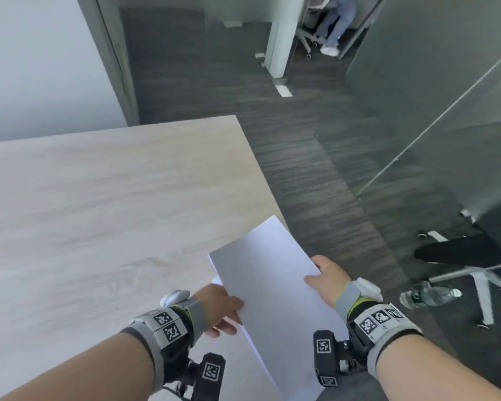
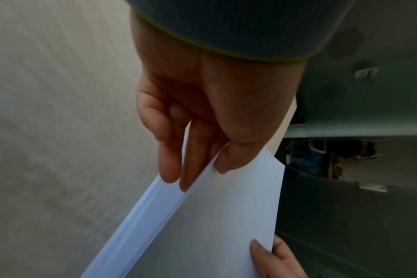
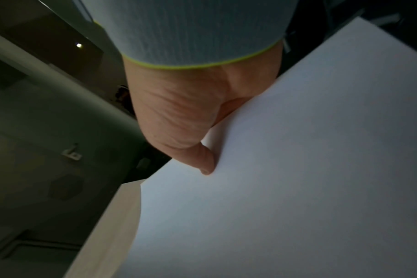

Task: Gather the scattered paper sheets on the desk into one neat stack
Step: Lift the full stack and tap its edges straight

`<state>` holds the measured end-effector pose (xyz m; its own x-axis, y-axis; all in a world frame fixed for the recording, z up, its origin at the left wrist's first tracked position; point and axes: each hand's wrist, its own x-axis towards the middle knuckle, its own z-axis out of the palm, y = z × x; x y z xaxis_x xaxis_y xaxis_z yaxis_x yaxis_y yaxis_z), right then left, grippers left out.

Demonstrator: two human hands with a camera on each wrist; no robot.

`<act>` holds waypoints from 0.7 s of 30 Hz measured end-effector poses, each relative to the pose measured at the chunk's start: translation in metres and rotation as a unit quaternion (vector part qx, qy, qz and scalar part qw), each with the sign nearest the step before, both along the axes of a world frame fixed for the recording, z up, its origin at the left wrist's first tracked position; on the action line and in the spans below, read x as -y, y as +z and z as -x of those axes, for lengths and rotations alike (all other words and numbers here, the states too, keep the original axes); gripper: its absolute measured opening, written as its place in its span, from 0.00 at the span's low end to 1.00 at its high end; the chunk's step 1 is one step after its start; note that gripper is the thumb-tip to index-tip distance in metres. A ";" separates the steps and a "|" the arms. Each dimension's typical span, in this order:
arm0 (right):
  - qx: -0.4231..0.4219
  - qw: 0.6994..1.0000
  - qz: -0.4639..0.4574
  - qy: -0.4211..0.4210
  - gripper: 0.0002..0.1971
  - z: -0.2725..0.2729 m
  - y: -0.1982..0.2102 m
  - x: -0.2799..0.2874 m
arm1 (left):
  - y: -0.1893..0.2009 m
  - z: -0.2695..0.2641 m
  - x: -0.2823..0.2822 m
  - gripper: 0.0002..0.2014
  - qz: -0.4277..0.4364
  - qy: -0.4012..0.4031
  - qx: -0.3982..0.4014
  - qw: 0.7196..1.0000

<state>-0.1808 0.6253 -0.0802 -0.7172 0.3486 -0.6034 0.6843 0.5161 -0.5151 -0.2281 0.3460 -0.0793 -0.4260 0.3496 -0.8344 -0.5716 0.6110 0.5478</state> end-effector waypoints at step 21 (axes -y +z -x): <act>0.087 0.991 -0.038 -0.099 0.12 -0.034 -0.039 -0.032 | 0.005 -0.001 -0.023 0.14 0.090 -0.047 0.006 0.995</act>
